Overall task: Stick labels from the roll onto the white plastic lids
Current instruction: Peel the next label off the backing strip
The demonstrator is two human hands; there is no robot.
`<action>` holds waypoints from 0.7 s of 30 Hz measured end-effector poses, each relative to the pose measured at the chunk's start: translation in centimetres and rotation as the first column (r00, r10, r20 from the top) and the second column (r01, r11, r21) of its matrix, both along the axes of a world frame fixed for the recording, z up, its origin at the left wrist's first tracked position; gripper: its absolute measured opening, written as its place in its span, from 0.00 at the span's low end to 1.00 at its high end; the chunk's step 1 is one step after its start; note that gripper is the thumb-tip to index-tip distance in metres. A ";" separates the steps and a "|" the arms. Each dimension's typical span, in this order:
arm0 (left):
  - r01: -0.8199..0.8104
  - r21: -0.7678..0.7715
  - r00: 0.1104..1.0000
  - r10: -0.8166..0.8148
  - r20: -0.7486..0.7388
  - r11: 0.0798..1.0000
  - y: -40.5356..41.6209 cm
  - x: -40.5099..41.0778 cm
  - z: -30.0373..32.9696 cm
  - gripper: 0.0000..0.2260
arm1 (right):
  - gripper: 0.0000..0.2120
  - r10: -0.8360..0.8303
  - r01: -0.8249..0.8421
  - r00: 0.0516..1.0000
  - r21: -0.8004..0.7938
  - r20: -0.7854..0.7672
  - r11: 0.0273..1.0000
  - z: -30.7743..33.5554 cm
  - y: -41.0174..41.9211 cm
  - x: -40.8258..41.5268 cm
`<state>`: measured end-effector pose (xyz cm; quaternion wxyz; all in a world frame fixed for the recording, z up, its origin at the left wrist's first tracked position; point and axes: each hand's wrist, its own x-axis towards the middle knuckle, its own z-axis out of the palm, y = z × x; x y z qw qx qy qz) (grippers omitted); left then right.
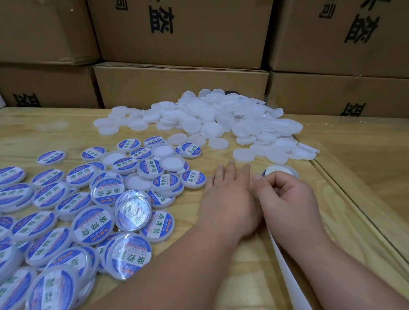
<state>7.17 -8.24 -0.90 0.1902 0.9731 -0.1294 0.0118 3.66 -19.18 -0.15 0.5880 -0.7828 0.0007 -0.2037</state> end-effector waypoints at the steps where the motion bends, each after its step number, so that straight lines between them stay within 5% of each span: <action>1: -0.016 -0.016 1.000 0.016 -0.004 1.000 -0.1 0.7 0.1 0.31 | 0.16 -0.008 0.008 1.000 -0.005 -0.005 1.000 0.0 0.0 0.0; 7: -0.035 -0.030 0.999 0.034 -0.024 0.999 -1.2 5.5 1.0 0.35 | 0.14 -0.053 0.053 0.999 -0.057 -0.004 0.997 -0.1 -0.1 0.0; 15: -0.061 -0.014 0.980 0.063 0.188 0.998 -1.7 5.8 0.4 0.17 | 0.20 -0.101 0.099 0.995 -0.089 -0.016 0.991 -0.2 -0.6 0.2; 21: -0.111 -0.067 0.981 0.120 0.150 0.992 -1.1 3.8 1.1 0.13 | 0.22 -0.149 0.148 0.989 -0.048 -0.019 0.988 0.3 -0.6 -0.4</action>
